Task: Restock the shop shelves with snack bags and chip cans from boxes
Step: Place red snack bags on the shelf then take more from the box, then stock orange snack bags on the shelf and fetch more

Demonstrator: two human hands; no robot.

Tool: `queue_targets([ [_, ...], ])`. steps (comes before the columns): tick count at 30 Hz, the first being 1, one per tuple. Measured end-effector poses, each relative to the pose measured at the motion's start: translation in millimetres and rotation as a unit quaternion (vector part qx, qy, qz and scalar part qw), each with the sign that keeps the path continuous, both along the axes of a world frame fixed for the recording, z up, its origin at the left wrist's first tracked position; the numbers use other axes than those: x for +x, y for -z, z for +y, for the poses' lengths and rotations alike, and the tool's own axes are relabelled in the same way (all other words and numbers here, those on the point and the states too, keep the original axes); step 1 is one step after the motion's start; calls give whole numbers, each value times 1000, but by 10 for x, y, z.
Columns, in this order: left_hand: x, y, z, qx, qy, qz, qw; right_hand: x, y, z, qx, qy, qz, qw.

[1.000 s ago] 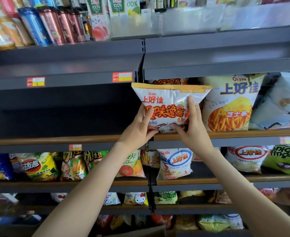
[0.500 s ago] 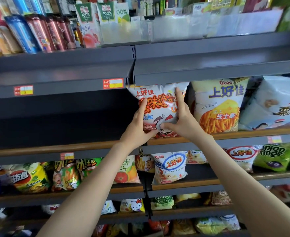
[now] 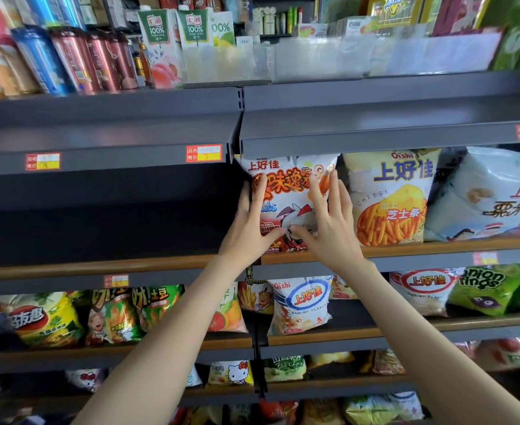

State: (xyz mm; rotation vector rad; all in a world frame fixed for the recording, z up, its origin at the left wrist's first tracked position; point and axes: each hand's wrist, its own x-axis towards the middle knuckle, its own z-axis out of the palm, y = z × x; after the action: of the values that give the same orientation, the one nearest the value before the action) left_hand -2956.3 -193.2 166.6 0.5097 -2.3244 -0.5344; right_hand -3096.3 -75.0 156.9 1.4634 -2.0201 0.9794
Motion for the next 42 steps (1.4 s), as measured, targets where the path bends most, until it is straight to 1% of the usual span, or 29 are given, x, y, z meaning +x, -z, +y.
queue_targets([
  [2,4,38,9,-109,-62,5,992,-26,43,37,27,-20,-11,999],
  [4,-36,73,-13,-204,-62,-13,977,-72,46,52,52,-38,-30,997],
  [5,-58,74,-15,-219,-51,-34,974,-86,36,57,56,-41,-27,997],
  [8,-103,61,9,-192,-45,-71,978,-105,13,75,65,-35,-21,997],
  [10,-112,72,46,-192,-53,-65,978,-65,25,93,59,-23,-21,998],
  [13,-61,160,127,-200,-71,-46,976,80,98,124,16,2,3,1000],
  [16,136,389,278,-165,-55,-2,985,343,272,182,-23,9,-3,1000],
  [18,374,598,384,-122,-46,27,991,583,444,255,-14,-16,-22,1000],
  [21,842,1022,483,-40,-75,27,996,963,800,366,40,-66,-48,996],
  [23,1211,1377,513,15,-93,14,995,1194,1071,420,96,-92,-75,988],
  [26,1764,1900,569,101,-116,-40,987,1511,1475,477,185,-130,-121,967],
  [28,2085,2211,663,209,-170,-108,957,1663,1740,509,235,-147,-153,949],
  [30,2429,2540,776,291,-225,-176,913,1829,1995,468,289,-174,-179,924],
  [33,2877,2962,1032,346,-272,-255,861,2035,2345,408,382,-192,-218,877],
  [37,3319,3406,1385,428,-324,-306,787,2261,2869,325,485,-221,-234,813],
  [38,3403,3526,1447,434,-329,-314,778,2316,3025,310,501,-226,-235,802],
  [42,3527,4156,1555,443,-344,-327,760,2449,3819,247,556,-233,-231,763],
])
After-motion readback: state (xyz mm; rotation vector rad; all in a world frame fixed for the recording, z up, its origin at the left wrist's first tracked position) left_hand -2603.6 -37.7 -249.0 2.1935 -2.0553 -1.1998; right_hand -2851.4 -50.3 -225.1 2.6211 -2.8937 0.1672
